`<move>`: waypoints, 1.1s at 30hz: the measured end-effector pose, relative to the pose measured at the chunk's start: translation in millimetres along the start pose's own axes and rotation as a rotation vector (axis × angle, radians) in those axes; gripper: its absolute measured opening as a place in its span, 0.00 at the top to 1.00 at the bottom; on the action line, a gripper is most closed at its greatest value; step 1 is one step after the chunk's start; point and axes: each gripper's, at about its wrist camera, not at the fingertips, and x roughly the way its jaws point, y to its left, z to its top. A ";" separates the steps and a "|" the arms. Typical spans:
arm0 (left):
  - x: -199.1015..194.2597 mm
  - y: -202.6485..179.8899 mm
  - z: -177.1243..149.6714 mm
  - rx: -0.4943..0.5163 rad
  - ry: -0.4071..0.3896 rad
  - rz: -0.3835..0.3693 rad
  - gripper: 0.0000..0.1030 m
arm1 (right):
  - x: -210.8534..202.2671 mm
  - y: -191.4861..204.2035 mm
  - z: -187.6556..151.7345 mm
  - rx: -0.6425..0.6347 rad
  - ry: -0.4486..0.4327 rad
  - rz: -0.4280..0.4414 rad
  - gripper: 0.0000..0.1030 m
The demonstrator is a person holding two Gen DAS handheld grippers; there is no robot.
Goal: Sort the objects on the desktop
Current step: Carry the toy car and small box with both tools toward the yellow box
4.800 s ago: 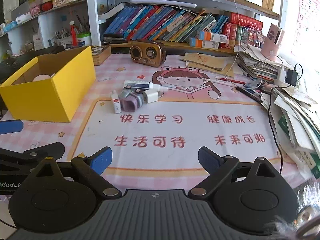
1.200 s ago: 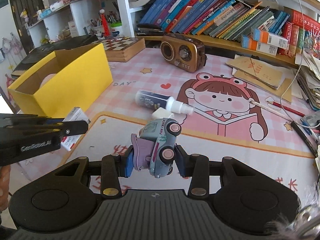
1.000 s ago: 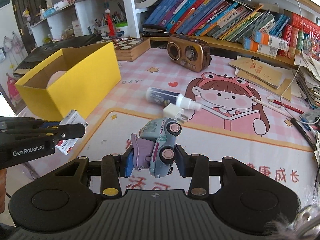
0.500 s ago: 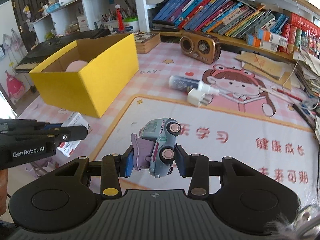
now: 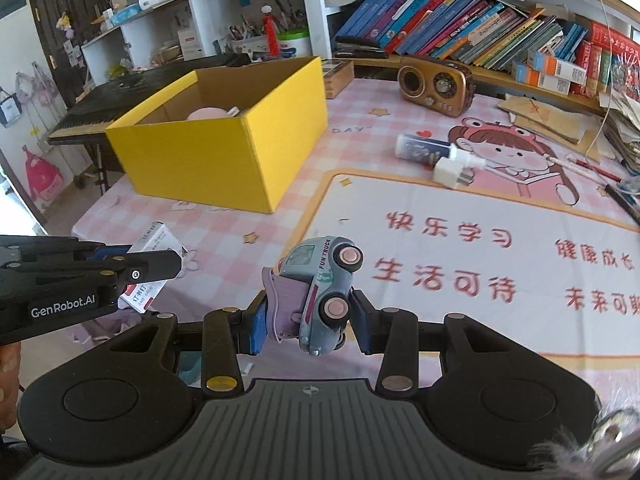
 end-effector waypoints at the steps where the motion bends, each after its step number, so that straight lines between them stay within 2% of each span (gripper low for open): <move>1: -2.9 3.1 -1.7 -0.001 -0.002 0.002 0.87 | -0.1 4.1 -0.8 -0.001 0.000 0.003 0.62; 10: -24.5 25.7 -12.9 -0.006 -0.020 0.015 0.87 | -1.2 40.3 -4.1 -0.031 -0.014 0.022 0.62; 33: -50.3 71.6 -24.1 -0.046 -0.053 0.055 0.87 | 11.9 92.3 2.0 -0.088 -0.017 0.058 0.62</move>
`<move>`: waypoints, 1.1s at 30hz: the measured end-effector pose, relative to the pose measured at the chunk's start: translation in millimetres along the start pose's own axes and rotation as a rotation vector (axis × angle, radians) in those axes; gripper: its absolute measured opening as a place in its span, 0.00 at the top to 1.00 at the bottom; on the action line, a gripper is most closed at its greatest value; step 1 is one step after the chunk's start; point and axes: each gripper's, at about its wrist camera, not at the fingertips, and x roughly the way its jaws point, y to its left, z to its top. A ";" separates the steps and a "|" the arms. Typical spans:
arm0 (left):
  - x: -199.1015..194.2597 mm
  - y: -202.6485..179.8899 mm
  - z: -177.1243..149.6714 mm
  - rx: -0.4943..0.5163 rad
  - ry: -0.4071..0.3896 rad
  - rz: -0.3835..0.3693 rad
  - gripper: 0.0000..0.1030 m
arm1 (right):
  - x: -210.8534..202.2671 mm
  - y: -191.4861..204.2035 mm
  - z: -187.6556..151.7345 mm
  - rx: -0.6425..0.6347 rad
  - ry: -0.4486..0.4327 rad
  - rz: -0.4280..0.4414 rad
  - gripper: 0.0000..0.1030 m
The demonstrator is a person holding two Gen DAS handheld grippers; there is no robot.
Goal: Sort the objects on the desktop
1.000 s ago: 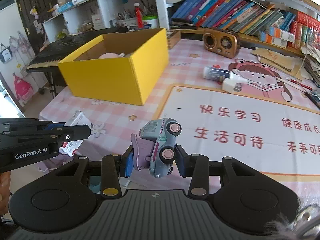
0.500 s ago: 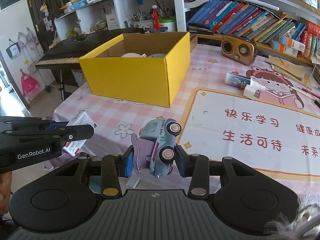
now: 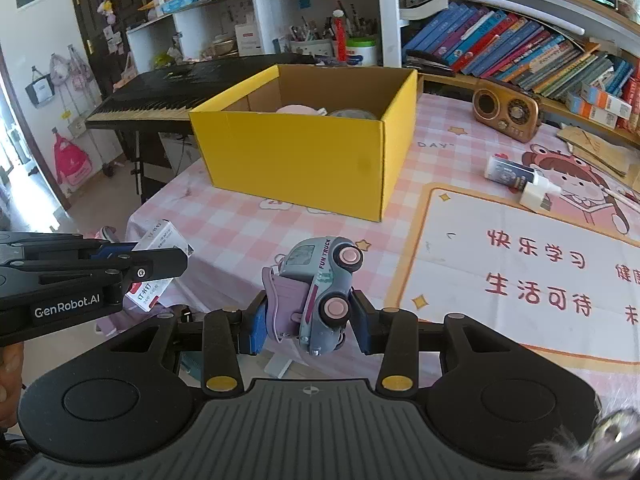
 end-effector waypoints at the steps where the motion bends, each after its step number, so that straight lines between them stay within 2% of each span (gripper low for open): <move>1: 0.0 1.8 -0.1 -0.004 0.001 0.001 0.87 | 1.1 1.4 0.6 -0.001 0.002 0.001 0.62; 9: 5.3 12.1 4.9 -0.028 0.002 -0.004 0.87 | 9.3 4.1 9.0 -0.010 0.016 -0.001 0.62; 16: 12.4 15.3 27.3 -0.031 -0.047 -0.016 0.87 | 14.9 -4.4 32.7 0.000 -0.015 0.010 0.62; 28: 41.7 12.8 99.4 -0.022 -0.184 0.002 0.87 | 28.6 -31.0 122.3 -0.032 -0.161 0.043 0.62; 33: 61.5 11.9 125.9 -0.022 -0.219 0.026 0.87 | 46.4 -44.0 157.4 -0.064 -0.199 0.048 0.62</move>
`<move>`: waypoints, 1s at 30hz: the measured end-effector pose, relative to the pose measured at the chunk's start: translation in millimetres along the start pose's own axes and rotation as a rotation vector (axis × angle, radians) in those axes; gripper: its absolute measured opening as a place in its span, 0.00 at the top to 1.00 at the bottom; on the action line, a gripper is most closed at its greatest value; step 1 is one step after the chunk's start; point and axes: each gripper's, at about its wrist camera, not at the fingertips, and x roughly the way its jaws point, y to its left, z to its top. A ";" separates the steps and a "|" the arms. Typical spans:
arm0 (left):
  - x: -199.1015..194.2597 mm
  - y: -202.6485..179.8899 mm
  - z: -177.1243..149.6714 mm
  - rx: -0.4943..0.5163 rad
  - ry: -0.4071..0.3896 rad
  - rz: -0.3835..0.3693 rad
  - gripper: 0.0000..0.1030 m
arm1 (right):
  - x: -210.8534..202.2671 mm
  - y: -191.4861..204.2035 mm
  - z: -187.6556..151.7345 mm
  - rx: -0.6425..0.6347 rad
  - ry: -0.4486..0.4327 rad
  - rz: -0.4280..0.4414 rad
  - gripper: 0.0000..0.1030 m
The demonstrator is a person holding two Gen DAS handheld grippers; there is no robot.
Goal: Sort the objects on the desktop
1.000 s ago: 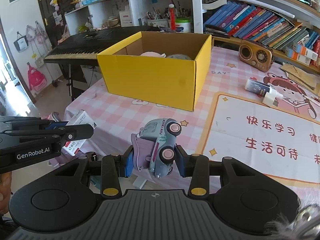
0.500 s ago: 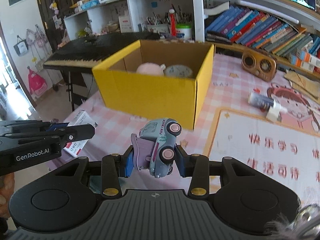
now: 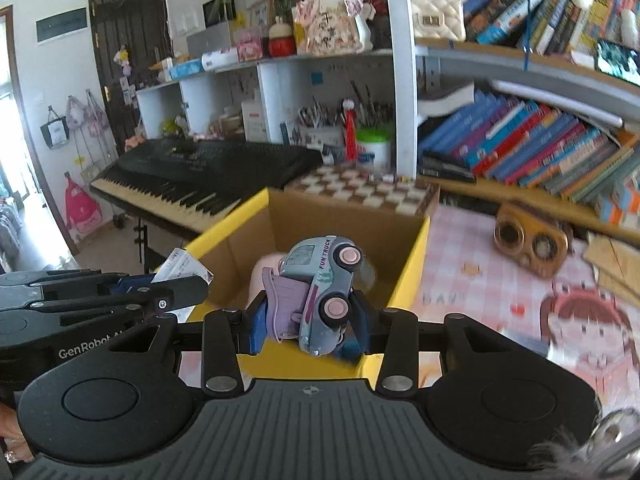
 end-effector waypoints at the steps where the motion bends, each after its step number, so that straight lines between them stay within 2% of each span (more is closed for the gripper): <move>1: 5.5 -0.4 3.6 0.002 -0.003 0.005 0.87 | 4.6 -3.0 4.1 -0.007 -0.002 0.000 0.62; 8: 50.3 -4.2 14.1 0.034 0.042 0.032 0.87 | 45.0 -25.5 25.1 -0.041 0.008 0.007 0.62; 17: 107.6 -14.8 0.2 0.094 0.194 0.030 0.87 | 97.0 -36.6 26.9 -0.088 0.084 0.051 0.62; 30: 147.6 -26.2 -13.2 0.155 0.356 -0.005 0.87 | 156.5 -40.0 20.3 -0.219 0.286 0.131 0.62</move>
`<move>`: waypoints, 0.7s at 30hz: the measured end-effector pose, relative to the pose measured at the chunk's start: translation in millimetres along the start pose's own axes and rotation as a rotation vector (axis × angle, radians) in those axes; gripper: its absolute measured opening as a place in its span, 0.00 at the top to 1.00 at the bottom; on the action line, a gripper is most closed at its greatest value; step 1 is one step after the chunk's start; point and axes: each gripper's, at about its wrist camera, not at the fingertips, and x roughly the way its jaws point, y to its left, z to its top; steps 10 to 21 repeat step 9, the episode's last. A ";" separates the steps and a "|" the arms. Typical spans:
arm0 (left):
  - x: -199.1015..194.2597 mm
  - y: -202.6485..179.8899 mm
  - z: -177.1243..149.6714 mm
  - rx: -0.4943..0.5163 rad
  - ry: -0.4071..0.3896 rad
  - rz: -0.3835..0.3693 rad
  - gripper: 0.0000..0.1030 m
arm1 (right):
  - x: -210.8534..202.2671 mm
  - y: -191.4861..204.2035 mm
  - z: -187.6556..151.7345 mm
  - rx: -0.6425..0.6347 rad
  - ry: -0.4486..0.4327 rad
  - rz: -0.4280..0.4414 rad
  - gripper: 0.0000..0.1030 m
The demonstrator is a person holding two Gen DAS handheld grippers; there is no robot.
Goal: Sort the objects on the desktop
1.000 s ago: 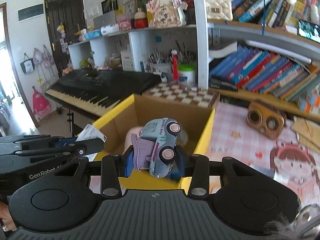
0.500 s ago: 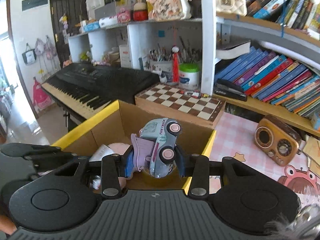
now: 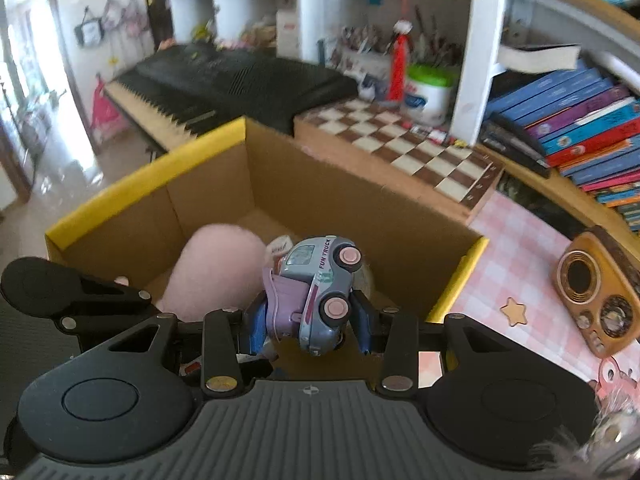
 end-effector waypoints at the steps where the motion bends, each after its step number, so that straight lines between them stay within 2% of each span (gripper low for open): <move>1: 0.2 0.6 0.0 -0.001 -0.001 -0.001 0.87 | 1.1 1.4 -0.2 -0.019 0.000 -0.003 0.62; 7: 2.1 0.8 2.1 -0.009 0.005 -0.004 0.86 | 11.6 2.4 2.9 -0.086 0.030 -0.021 0.62; 9: 1.9 2.0 2.5 -0.021 0.001 0.007 0.82 | 13.9 2.1 3.4 -0.111 0.038 -0.029 0.62; 21: 1.9 2.0 2.5 -0.021 0.001 0.007 0.82 | 13.9 2.1 3.4 -0.111 0.038 -0.029 0.62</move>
